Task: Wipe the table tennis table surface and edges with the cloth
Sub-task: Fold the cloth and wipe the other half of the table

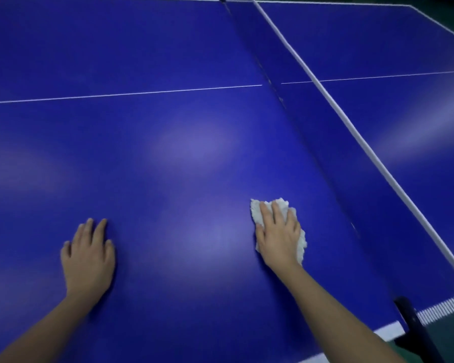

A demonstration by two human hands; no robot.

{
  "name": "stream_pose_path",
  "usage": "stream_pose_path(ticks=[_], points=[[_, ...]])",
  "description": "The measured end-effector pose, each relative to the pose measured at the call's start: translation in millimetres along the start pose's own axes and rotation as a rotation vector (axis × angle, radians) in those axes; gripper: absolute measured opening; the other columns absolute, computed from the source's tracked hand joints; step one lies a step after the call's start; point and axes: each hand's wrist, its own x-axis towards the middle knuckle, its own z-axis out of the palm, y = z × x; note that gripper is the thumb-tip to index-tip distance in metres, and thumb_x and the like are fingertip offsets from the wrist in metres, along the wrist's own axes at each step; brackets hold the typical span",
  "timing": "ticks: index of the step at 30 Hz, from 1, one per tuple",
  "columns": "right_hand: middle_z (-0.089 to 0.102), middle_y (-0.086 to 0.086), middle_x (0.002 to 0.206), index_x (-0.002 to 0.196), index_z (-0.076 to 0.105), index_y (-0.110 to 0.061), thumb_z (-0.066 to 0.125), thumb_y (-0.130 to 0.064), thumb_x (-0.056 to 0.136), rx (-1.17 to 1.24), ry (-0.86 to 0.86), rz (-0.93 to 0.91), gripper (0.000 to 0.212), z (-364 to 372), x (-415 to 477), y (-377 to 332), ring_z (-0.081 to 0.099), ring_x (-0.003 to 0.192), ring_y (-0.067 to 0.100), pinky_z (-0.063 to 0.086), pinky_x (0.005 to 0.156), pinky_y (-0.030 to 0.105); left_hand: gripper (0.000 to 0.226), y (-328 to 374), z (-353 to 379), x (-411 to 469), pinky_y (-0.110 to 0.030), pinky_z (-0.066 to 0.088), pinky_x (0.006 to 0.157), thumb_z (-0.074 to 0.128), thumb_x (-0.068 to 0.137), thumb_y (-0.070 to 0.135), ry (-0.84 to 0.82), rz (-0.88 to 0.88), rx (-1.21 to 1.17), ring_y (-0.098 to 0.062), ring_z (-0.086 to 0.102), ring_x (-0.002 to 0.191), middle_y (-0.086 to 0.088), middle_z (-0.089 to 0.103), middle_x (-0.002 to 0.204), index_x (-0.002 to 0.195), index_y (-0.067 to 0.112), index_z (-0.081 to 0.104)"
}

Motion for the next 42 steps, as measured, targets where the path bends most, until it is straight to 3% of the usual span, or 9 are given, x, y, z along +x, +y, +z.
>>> stream_pose_path(ticks=[8, 13, 18, 23, 27, 31, 35, 38, 42], points=[[0.032, 0.003, 0.148, 0.141, 0.034, -0.027, 0.035, -0.036, 0.095, 0.008, 0.052, -0.054, 0.047, 5.5, 188.3, -44.4, 0.024, 0.134, 0.037, 0.020, 0.110, 0.050, 0.061, -12.0, 17.0, 6.7, -0.052, 0.021, 0.107, 0.020, 0.087, 0.037, -0.045, -0.047, 0.084, -0.029, 0.030, 0.137, -0.013, 0.039, 0.146, 0.139, 0.014, 0.043], [0.039, 0.004, 0.144, 0.138, 0.038, -0.029, 0.031, -0.035, 0.095, -0.015, 0.003, -0.184, 0.044, 10.2, 266.4, -138.1, 0.020, 0.138, 0.040, 0.008, 0.115, 0.049, 0.058, -12.5, 17.5, 7.1, -0.045, 0.018, 0.108, 0.024, 0.088, 0.035, -0.041, -0.057, 0.082, -0.024, 0.028, 0.137, -0.012, 0.040, 0.146, 0.139, 0.015, 0.043], [0.062, -0.006, 0.113, 0.117, 0.055, -0.035, 0.026, -0.033, 0.090, -0.197, -0.013, -0.819, 0.040, 27.0, 203.7, -269.9, 0.044, 0.119, 0.029, 0.029, 0.099, 0.046, 0.057, -15.2, 16.8, 7.0, -0.045, 0.017, 0.109, 0.025, 0.088, 0.034, -0.041, -0.050, 0.102, -0.023, 0.027, 0.138, -0.012, 0.040, 0.146, 0.139, 0.014, 0.043], [0.040, -0.014, 0.144, 0.137, 0.039, -0.043, 0.036, -0.043, 0.091, -0.164, -0.184, -1.075, 0.047, 53.9, 94.0, -293.3, 0.029, 0.136, 0.029, 0.007, 0.114, 0.047, 0.057, -13.9, 18.4, 8.1, -0.045, 0.018, 0.108, 0.025, 0.089, 0.033, -0.019, -0.043, 0.107, -0.028, 0.030, 0.136, -0.016, 0.040, 0.145, 0.138, 0.011, 0.043], [0.043, -0.004, 0.139, 0.135, 0.040, -0.038, 0.032, -0.030, 0.090, -0.096, -0.123, -0.921, 0.046, 29.0, 160.5, -231.4, 0.029, 0.135, 0.027, 0.017, 0.111, 0.045, 0.056, -12.0, 15.6, 8.2, -0.040, 0.013, 0.112, 0.025, 0.090, 0.034, -0.018, -0.049, 0.076, -0.030, 0.027, 0.138, -0.014, 0.037, 0.147, 0.139, 0.014, 0.041], [0.038, 0.003, 0.142, 0.142, 0.032, -0.032, 0.032, -0.029, 0.093, -0.203, -0.019, -0.510, 0.049, -3.1, 214.2, -52.3, 0.034, 0.127, 0.035, 0.030, 0.102, 0.048, 0.055, -13.5, 17.9, 6.0, -0.021, -0.006, 0.111, 0.024, 0.090, 0.036, -0.021, -0.052, 0.070, -0.027, 0.022, 0.140, -0.012, 0.032, 0.149, 0.140, 0.018, 0.037], [0.036, 0.002, 0.145, 0.140, 0.037, -0.023, 0.027, -0.037, 0.094, -0.138, -0.008, -0.200, 0.049, -23.3, 150.1, 83.4, 0.037, 0.119, 0.037, 0.039, 0.091, 0.051, 0.053, -15.6, 20.9, 5.2, -0.046, 0.009, 0.113, 0.023, 0.092, 0.036, -0.036, -0.051, 0.052, -0.025, 0.017, 0.142, -0.010, 0.028, 0.152, 0.142, 0.020, 0.033], [0.036, 0.002, 0.147, 0.140, 0.040, -0.023, 0.019, -0.042, 0.092, -0.132, -0.035, -0.122, 0.056, -15.5, 51.6, 97.4, 0.033, 0.128, 0.039, 0.036, 0.096, 0.050, 0.055, -13.3, 20.8, 4.6, -0.050, 0.012, 0.112, 0.022, 0.091, 0.036, -0.020, -0.027, 0.028, -0.027, 0.018, 0.142, -0.012, 0.028, 0.152, 0.142, 0.018, 0.033], [0.050, 0.005, 0.139, 0.134, 0.050, -0.026, 0.036, -0.037, 0.084, -0.123, 0.031, -0.268, 0.053, 5.3, -81.7, 47.3, 0.037, 0.125, 0.043, 0.042, 0.092, 0.051, 0.053, -11.1, 18.1, 4.5, -0.054, 0.015, 0.111, 0.028, 0.092, 0.030, 0.003, -0.001, 0.012, -0.033, 0.022, 0.140, -0.018, 0.031, 0.150, 0.141, 0.011, 0.036]])
